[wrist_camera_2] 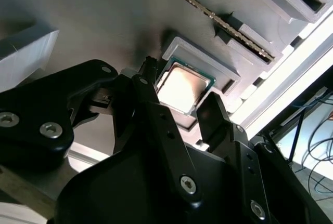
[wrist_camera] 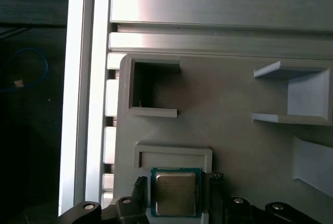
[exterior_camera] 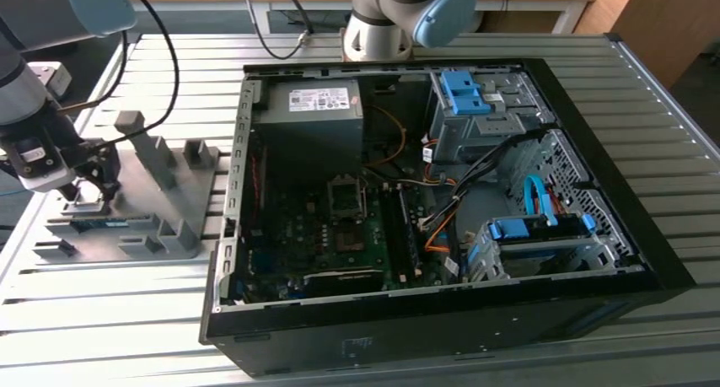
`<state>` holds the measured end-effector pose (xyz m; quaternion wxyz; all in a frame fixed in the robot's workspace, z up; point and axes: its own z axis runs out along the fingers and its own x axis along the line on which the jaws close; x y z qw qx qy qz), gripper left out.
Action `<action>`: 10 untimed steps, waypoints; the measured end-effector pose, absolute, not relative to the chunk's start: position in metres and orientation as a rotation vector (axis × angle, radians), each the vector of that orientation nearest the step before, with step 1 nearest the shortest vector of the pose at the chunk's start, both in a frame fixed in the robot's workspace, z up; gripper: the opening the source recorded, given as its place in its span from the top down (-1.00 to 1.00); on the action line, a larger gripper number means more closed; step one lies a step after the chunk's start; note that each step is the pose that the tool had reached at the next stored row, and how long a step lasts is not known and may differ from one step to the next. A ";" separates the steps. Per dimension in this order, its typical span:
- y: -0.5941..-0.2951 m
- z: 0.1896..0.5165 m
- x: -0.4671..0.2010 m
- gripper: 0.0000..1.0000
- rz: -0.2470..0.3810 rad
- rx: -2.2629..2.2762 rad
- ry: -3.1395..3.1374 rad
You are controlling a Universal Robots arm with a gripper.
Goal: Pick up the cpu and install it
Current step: 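Pick up the cpu and move it towards the insertion slot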
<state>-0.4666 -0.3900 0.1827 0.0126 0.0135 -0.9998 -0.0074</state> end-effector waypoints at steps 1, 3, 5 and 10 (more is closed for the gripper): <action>-0.390 0.183 -0.468 -0.17 -0.023 0.042 -3.119; -0.390 0.183 -0.469 -0.17 -0.023 0.042 -3.120; -0.390 0.182 -0.471 -0.17 -0.023 0.042 -3.121; -0.390 0.182 -0.471 -0.17 -0.023 0.042 -3.121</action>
